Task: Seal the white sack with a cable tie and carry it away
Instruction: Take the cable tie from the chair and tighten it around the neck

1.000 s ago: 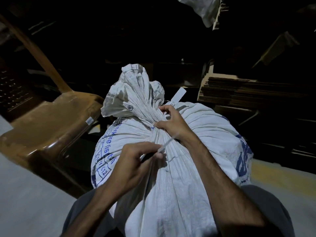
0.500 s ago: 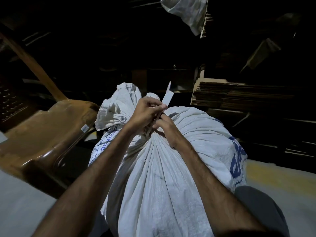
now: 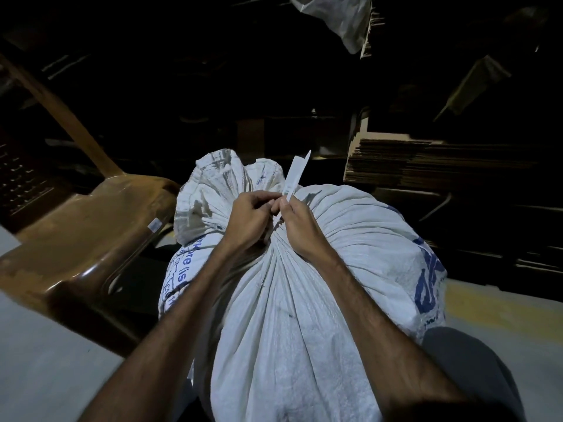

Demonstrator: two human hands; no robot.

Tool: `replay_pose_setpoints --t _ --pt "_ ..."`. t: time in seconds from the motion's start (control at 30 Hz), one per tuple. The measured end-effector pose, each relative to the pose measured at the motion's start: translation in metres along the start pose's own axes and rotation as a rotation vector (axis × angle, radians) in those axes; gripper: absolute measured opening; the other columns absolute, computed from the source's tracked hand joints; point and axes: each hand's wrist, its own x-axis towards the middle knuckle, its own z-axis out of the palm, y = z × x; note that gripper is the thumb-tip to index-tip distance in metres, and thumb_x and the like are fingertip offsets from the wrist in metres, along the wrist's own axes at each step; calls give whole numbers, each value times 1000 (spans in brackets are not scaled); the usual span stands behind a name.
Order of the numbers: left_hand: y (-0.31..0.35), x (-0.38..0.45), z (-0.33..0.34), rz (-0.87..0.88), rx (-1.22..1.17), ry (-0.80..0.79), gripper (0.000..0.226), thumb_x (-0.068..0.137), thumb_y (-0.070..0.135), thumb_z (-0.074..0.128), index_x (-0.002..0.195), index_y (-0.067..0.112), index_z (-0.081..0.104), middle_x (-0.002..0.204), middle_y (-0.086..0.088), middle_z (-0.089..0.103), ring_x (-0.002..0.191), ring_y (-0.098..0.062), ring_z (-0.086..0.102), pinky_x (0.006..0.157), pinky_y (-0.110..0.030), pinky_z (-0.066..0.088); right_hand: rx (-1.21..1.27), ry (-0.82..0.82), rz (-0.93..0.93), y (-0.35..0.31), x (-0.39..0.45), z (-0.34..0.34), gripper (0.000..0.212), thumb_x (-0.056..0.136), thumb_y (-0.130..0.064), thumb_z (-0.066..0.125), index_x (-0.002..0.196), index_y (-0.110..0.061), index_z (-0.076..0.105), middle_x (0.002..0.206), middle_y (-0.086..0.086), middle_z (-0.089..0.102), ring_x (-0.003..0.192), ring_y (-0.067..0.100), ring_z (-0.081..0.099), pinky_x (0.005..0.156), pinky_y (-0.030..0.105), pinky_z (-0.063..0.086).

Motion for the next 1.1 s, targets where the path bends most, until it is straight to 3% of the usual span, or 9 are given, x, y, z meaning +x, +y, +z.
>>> replay_pose_setpoints --t 0.1,0.27,0.43,0.6,0.67,0.77,0.83,0.93,1.1 --pt "4 -3 -5 -32 35 -105 23 104 4 55 104 -4 76 49 -5 54 34 -15 34 36 -18 28 -4 4 -3 1 0 -1 42 98 -66 28 84 -47 63 113 0 73 112 20 68 104 56 53" --pt "12 7 -17 36 295 -215 21 104 16 61 109 10 80 62 12 68 52 -3 52 54 -16 41 15 14 -8 -2 -2 -4 40 105 -55 31 80 -43 59 104 6 71 102 24 66 98 54 53" --pt "13 7 -20 48 299 -297 26 107 17 57 102 12 82 52 6 49 50 -13 31 51 -21 26 36 22 -10 -5 -5 -7 41 110 -49 35 78 -35 58 75 -7 51 73 15 51 78 41 42" --pt "6 8 -25 8 177 -343 30 108 26 55 114 8 79 50 7 36 43 -8 20 43 -18 22 28 9 -36 -6 -7 -5 47 97 -69 34 82 -35 63 82 17 60 80 31 61 86 58 54" --pt "3 8 -21 -43 128 -312 29 109 25 53 113 10 78 49 3 32 40 -10 19 42 -19 22 47 11 -59 -5 -7 -5 49 95 -71 36 89 -33 66 90 20 66 80 26 62 89 62 54" --pt "3 3 -7 -38 70 -153 25 109 14 52 110 3 75 48 8 57 32 -6 40 38 -18 35 45 28 -69 -7 -9 -6 47 97 -68 40 102 -32 70 91 4 72 86 21 68 91 62 56" --pt "2 0 -1 7 34 -88 20 106 12 58 108 8 77 65 3 73 38 -15 52 41 -23 45 2 58 -72 -8 -11 -6 46 98 -66 40 102 -32 70 96 -3 67 91 24 68 91 62 56" --pt "-4 0 1 13 -17 -36 16 103 20 65 103 17 80 71 -17 71 32 -18 39 33 -22 37 -10 131 -57 -10 -11 -5 54 98 -65 42 108 -22 74 115 -9 47 102 23 65 97 60 55" --pt "-10 6 7 62 -111 26 39 89 44 77 88 5 77 89 -42 62 77 -28 55 72 -44 45 21 184 -15 -24 -19 -4 57 97 -65 40 102 -20 73 112 -13 54 100 18 66 95 60 56"
